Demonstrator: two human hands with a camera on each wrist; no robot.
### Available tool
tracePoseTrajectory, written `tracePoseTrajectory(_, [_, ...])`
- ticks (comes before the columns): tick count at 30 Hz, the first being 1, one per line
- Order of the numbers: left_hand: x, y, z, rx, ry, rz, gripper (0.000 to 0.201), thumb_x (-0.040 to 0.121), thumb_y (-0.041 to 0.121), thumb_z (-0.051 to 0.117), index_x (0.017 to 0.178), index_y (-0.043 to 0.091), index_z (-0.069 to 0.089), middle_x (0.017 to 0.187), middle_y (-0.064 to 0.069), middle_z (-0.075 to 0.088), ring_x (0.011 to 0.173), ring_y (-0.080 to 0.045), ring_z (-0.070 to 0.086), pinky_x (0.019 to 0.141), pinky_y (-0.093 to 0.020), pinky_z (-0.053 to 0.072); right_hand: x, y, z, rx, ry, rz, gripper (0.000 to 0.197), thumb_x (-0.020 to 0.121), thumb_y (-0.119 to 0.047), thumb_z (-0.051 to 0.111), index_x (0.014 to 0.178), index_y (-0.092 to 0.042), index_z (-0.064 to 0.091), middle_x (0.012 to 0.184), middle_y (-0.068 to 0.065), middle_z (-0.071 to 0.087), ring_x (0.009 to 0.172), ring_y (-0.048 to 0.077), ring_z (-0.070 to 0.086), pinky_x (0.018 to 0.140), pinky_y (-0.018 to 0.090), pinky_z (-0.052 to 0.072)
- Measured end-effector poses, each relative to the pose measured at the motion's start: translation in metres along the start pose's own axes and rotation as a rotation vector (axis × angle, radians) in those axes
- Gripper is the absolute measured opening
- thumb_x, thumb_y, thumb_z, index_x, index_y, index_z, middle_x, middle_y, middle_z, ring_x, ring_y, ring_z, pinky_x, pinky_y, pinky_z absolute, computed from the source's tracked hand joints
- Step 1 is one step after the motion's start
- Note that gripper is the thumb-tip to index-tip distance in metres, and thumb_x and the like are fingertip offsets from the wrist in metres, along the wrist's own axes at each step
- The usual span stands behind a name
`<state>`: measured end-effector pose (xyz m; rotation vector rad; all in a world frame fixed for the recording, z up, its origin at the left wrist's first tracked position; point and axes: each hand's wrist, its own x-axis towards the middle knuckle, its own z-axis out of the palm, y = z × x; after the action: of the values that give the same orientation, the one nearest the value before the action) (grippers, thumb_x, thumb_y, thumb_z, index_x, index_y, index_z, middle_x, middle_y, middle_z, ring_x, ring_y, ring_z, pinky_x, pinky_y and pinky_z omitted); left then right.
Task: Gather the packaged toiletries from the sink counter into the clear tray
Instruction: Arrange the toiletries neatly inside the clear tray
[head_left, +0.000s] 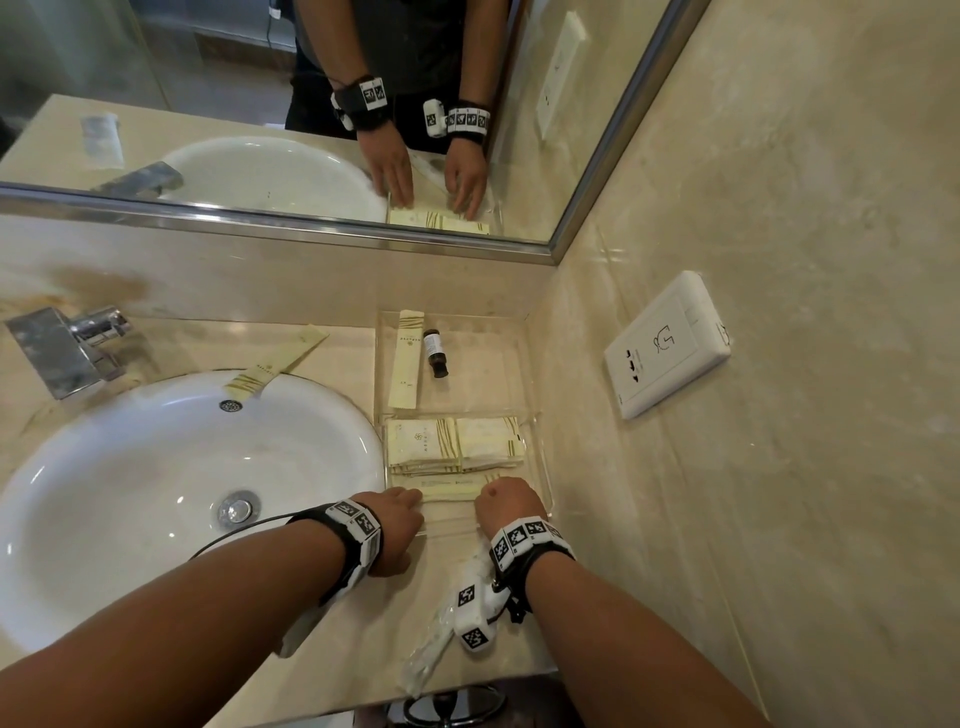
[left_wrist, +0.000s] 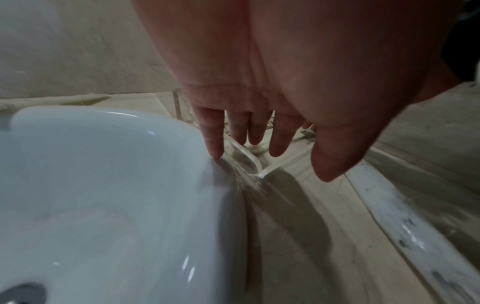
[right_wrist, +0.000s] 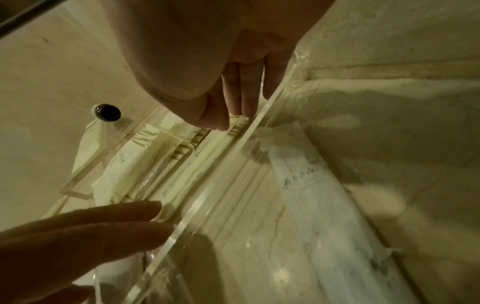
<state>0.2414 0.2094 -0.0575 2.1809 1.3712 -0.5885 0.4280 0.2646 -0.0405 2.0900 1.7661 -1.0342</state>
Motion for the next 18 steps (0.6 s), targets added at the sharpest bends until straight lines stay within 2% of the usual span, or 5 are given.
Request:
tracePoseTrajectory(4, [-0.002,0.001,-0.002,-0.025,-0.018,-0.013,0.056,0.086,0.041,0.056,0.133,0.012,0.051,0.147,-0.009,0.034,0.134,-0.027,0.038,0.102,-0.046,0.045,-0.001,0.005,0.0,0.075,0.032,-0.012,0.017,0.081,-0.014,0.05,0.067,-0.016,0.06,0.062,0.003,0.054,0.053,0.015,0.045,0.052,0.025,0.035])
tracePoseTrajectory(8, [-0.003,0.0,-0.004,-0.049,-0.026,-0.017,0.055,0.085,0.042,0.056,0.131,0.012,0.052,0.144,-0.007,0.037,0.132,-0.026,0.039,0.101,-0.047,0.046,0.001,0.007,0.002,0.111,0.034,-0.038,0.025,0.082,-0.016,0.052,0.091,-0.001,0.069,0.09,0.014,0.073,0.066,0.017,0.052,0.06,0.027,0.041])
tracePoseTrajectory(11, [-0.005,-0.002,-0.004,-0.057,-0.027,-0.018,0.055,0.084,0.043,0.056,0.13,0.012,0.053,0.143,-0.007,0.038,0.132,-0.026,0.04,0.101,-0.047,0.046,0.002,0.009,0.004,0.107,0.04,-0.068,0.023,0.079,-0.018,0.051,0.086,0.001,0.063,0.082,0.019,0.067,0.065,0.022,0.056,0.062,0.029,0.04])
tracePoseTrajectory(15, [-0.007,-0.005,-0.004,-0.093,-0.012,-0.022,0.054,0.083,0.044,0.056,0.128,0.014,0.055,0.142,-0.005,0.04,0.131,-0.025,0.043,0.101,-0.047,0.046,0.003,0.01,0.004,0.073,0.036,-0.089,0.012,0.079,-0.017,0.052,0.067,-0.013,0.05,0.066,-0.001,0.048,0.055,0.016,0.044,0.055,0.027,0.036])
tracePoseTrajectory(18, [-0.011,-0.01,-0.009,-0.14,0.03,-0.037,0.053,0.084,0.046,0.056,0.128,0.017,0.056,0.144,-0.002,0.041,0.132,-0.024,0.044,0.102,-0.045,0.047,0.005,0.007,0.002,0.065,0.035,-0.09,0.014,0.075,-0.017,0.051,0.063,-0.019,0.044,0.059,-0.003,0.043,0.05,0.015,0.039,0.051,0.026,0.035])
